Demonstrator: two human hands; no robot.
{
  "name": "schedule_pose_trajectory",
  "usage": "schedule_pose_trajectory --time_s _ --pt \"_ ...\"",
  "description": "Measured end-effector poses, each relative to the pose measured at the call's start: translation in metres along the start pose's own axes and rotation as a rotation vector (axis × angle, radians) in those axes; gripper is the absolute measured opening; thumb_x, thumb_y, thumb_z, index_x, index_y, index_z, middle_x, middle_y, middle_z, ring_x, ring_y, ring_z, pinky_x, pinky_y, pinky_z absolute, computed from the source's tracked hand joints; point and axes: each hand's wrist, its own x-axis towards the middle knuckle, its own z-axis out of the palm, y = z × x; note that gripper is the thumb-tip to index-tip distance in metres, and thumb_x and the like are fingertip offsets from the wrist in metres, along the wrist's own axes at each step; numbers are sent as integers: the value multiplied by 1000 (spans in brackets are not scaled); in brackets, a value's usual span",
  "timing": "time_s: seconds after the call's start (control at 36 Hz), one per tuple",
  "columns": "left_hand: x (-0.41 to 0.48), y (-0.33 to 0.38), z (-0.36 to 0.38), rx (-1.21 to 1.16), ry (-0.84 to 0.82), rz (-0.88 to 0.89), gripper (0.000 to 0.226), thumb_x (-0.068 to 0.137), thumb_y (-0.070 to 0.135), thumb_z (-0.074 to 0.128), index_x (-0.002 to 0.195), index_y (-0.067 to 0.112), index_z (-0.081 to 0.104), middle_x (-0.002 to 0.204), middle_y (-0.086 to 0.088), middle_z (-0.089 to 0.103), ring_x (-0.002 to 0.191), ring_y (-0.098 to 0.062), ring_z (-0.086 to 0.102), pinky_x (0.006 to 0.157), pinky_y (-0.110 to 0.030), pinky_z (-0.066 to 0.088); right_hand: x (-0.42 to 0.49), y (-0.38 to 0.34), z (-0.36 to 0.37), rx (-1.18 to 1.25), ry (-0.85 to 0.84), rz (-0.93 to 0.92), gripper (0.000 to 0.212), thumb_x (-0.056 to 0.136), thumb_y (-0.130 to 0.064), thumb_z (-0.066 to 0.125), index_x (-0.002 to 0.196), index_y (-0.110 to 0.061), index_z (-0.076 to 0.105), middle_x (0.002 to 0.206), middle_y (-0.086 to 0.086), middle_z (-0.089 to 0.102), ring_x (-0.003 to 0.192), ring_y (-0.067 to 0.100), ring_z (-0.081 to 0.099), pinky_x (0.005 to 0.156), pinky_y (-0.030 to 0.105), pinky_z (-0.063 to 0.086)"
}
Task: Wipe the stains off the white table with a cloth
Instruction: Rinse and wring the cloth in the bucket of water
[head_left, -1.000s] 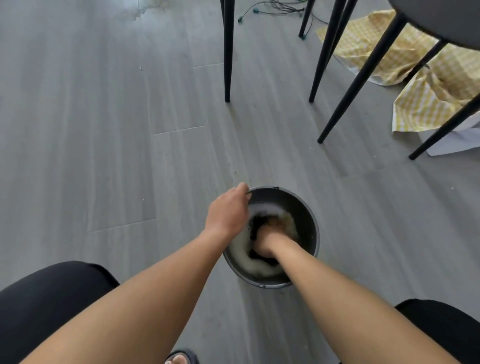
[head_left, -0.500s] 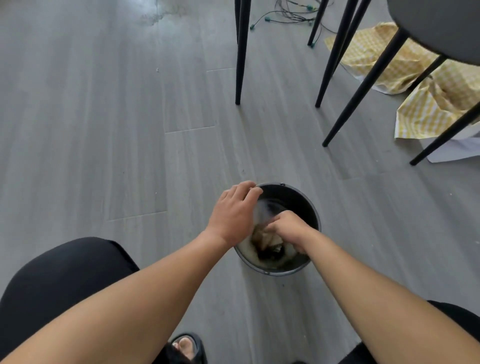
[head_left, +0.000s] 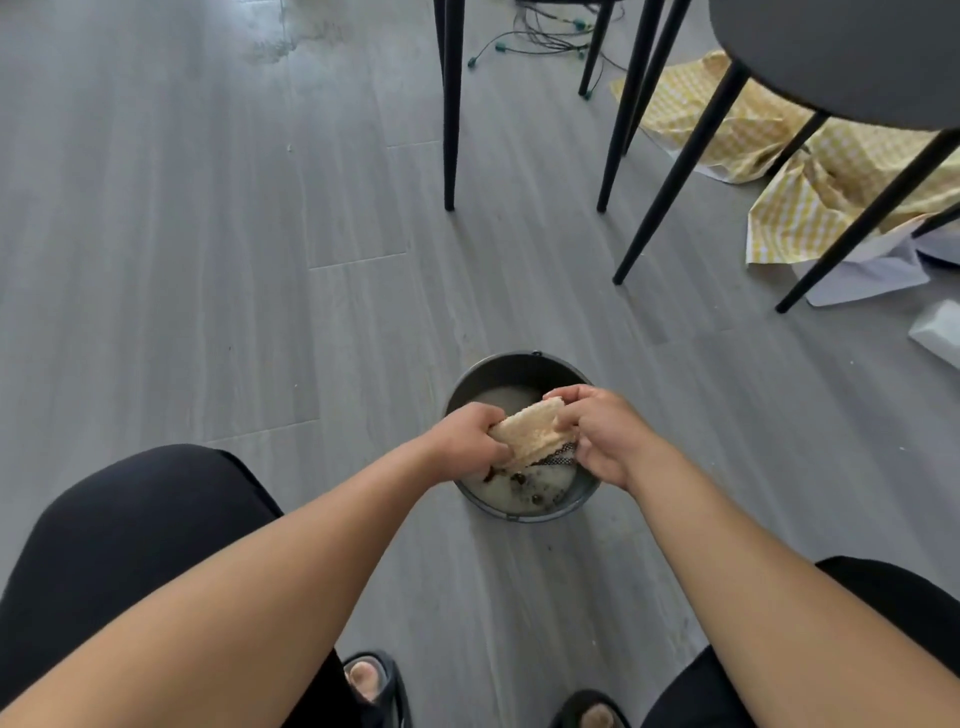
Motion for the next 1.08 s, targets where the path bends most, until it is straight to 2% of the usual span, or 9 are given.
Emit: schedule_pose_trajectory --time_s 0.14,0.31,0.42,0.47,0.56,0.69,0.81,0.89,1.08 --pt "1 -2 7 -193 193 -116 16 82 10 76 94 10 65 86 -9 67 76 -24 67 74 -47 62 3 11 1 -73 23 -3 29 79 15 69 99 -5 64 94 16 68 88 30 67 90 47 55" --pt "-4 0 21 -476 303 -227 18 85 14 82 95 8 68 79 -6 66 68 -19 60 68 -35 56 5 21 9 -132 266 -51 30 65 8 81 76 -9 60 81 16 66 73 28 66 74 42 58" --pt "-4 6 34 -556 291 -216 7 89 7 76 94 6 70 82 -7 68 72 -18 63 65 -28 56 -9 19 24 -94 72 -95 10 70 0 74 65 -8 69 74 20 65 61 19 55 58 28 46" --pt "-5 11 38 -603 270 -199 4 91 6 73 89 9 72 82 -7 71 76 -18 69 64 -25 59 -9 25 31 -101 48 -118 13 79 -2 71 69 -8 64 82 4 71 68 14 60 57 25 44" --pt "-6 13 41 -625 240 -185 13 95 3 64 91 9 75 79 -9 72 72 -20 72 67 -31 62 -2 40 39 -194 151 -186 20 87 -16 65 75 -15 49 102 -4 71 96 21 69 67 36 51" --pt "-12 14 40 -648 159 -140 17 95 1 61 94 6 77 80 -13 71 74 -23 69 83 -44 62 0 45 44 -297 256 -272 44 84 -59 48 103 -20 54 94 -2 72 93 23 68 89 50 54" --pt "-17 17 40 -581 176 -115 19 85 -1 57 84 1 76 77 -23 71 69 -26 67 80 -48 62 3 46 50 -414 291 -285 45 103 -49 37 81 -14 56 82 1 64 84 25 63 86 48 52" --pt "-20 18 39 -606 183 -118 16 89 -6 59 86 -4 75 76 -17 72 74 -27 73 80 -44 64 9 46 50 -420 315 -302 51 105 -48 34 66 -20 52 72 0 62 76 25 60 83 46 52" --pt "-25 11 34 -633 174 -150 13 97 1 63 87 0 72 77 -15 71 80 -29 76 79 -38 64 18 48 49 -366 340 -281 57 105 -47 39 60 -15 54 63 2 62 70 26 60 77 44 51"
